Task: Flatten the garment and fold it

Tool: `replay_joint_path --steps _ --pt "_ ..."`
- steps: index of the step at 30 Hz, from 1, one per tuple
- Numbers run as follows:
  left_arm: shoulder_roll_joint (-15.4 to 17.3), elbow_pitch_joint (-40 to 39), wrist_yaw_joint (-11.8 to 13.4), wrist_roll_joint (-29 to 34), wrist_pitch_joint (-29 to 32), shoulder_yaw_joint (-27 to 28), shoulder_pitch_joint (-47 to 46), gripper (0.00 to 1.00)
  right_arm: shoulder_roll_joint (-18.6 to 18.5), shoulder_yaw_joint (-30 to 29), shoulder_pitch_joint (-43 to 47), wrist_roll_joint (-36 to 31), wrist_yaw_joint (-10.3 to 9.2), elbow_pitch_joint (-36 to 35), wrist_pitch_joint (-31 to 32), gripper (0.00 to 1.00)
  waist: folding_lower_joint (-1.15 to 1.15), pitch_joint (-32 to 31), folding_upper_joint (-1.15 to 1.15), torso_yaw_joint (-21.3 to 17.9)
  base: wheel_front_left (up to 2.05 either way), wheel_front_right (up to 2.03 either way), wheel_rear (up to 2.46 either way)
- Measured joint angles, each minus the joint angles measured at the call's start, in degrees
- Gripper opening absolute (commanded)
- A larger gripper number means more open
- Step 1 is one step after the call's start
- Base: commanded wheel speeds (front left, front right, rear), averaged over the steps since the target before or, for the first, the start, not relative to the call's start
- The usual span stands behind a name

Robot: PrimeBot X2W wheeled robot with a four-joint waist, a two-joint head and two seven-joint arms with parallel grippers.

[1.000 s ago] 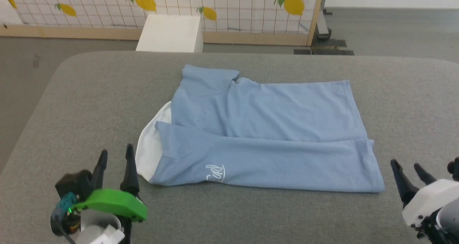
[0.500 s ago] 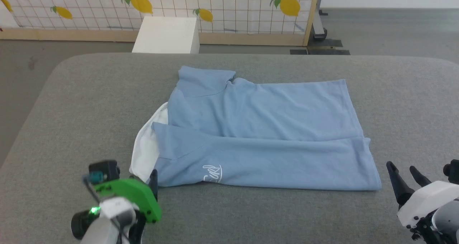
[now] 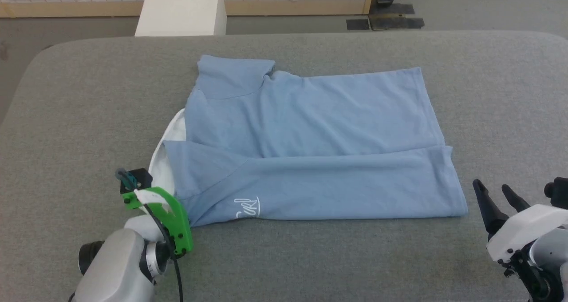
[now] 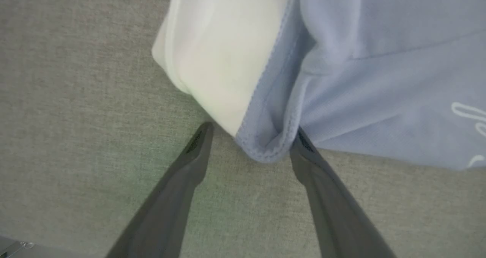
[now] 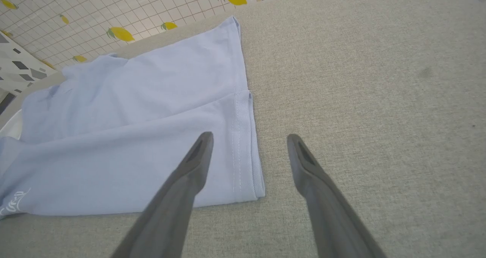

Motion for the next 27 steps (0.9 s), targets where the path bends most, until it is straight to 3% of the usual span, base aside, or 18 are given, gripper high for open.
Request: replay_joint_path --steps 3,5,6,11,20,27 --pt "0.26 -0.34 -0.11 -0.83 1.99 0.27 -0.29 1.0 -0.04 0.23 -0.59 0.05 0.0 0.33 -0.43 1.0 0.0 1.19 0.0 -0.67 0.0 0.0 0.0" --pt "0.44 -0.79 -0.36 -1.1 2.02 0.37 -0.3 0.19 -0.1 0.22 -0.93 0.09 0.0 0.49 -0.53 1.0 0.0 1.82 0.0 -0.94 0.0 0.0 0.0" --pt "0.44 -1.05 -0.59 -1.32 1.46 0.66 -0.26 0.0 -0.25 0.38 -1.03 0.08 0.0 0.54 -0.53 1.0 0.0 2.1 0.0 -1.02 0.0 0.0 0.0" --pt "-0.29 -2.16 -1.62 -3.31 -0.26 1.36 -0.23 0.0 -2.1 1.81 -1.4 -2.4 0.0 0.89 1.35 1.0 0.0 2.34 0.0 -0.64 0.0 0.0 0.0" --pt "-1.16 -7.39 -2.22 -4.9 -3.77 3.0 2.55 0.0 -3.76 5.8 -5.99 -12.41 0.0 2.26 20.23 1.0 0.0 2.35 0.0 0.74 0.0 0.0 0.0" --pt "-1.81 -11.83 -2.23 -5.13 -4.78 2.76 3.57 0.0 -4.21 8.38 -10.3 -17.77 0.0 5.36 28.86 1.0 0.0 4.1 0.0 2.41 0.0 0.0 0.0"
